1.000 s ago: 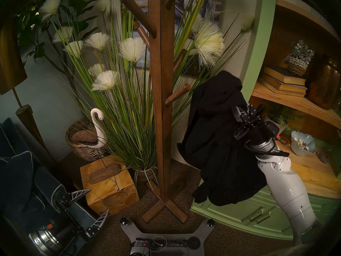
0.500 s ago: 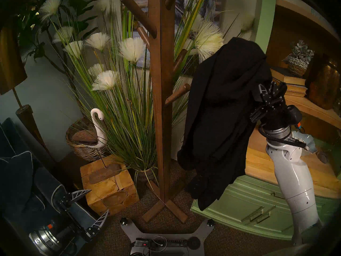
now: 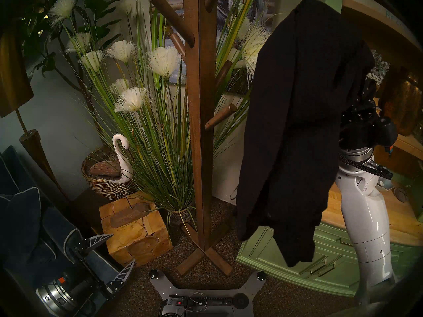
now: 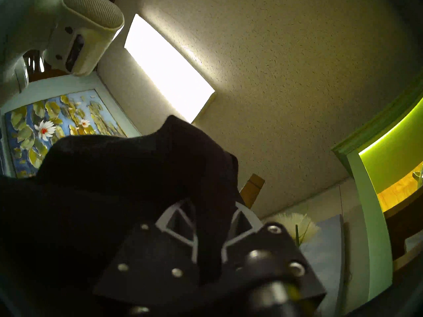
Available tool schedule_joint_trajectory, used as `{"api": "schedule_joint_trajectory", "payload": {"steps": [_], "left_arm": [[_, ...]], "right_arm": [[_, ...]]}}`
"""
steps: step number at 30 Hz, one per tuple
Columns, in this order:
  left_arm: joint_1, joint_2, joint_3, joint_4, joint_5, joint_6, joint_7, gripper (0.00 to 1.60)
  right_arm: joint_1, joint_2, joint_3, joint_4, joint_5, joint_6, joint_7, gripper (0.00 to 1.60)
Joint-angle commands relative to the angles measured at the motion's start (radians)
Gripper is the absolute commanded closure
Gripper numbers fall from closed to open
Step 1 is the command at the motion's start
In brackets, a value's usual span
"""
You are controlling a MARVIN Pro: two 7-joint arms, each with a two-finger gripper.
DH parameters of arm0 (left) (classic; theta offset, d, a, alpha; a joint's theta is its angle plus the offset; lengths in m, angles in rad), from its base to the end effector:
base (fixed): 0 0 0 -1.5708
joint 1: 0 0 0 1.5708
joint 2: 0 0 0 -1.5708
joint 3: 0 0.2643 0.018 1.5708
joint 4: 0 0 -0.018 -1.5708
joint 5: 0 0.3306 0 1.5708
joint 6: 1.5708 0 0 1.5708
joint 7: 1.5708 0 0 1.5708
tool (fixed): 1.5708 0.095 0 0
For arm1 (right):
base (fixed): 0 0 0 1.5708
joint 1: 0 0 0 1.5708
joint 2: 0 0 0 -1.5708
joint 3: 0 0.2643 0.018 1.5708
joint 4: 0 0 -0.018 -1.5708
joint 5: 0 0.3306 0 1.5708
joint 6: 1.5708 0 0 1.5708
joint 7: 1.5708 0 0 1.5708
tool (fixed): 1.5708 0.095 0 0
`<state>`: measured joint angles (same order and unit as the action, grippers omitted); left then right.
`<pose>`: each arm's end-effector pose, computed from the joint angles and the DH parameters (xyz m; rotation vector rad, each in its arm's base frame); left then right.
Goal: Pick up jacket and place on coat hanger
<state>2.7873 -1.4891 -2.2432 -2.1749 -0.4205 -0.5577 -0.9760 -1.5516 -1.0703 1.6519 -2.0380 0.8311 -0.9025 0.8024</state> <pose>0.0897 0.1435 -0.2610 2.0546 -0.9088 1.9081 0.3193 -0.0336 -0.0175 -0.1154 -0.8030 -2.6438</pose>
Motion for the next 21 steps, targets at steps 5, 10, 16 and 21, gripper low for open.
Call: {"api": "schedule_joint_trajectory", "payload": {"steps": [5,10,16,21], "left_arm": [[0.006,-0.004,-0.008,-0.028,-0.018,0.003,-0.002,0.00],[0.008,-0.005,-0.009,-0.030,-0.021,0.005,-0.004,0.00],[0.011,-0.006,-0.011,-0.034,-0.026,0.009,-0.006,0.00],[0.013,-0.006,-0.013,-0.036,-0.033,0.013,-0.009,0.00]], "right_arm": [[0.094,-0.099,0.000,0.012,-0.141,0.189,-0.162,1.60],[0.113,-0.131,0.023,0.031,-0.228,0.285,-0.231,1.60],[0.119,-0.142,0.030,-0.003,-0.343,0.418,-0.327,1.60],[0.067,-0.105,0.018,-0.052,-0.379,0.524,-0.360,1.60]]}}
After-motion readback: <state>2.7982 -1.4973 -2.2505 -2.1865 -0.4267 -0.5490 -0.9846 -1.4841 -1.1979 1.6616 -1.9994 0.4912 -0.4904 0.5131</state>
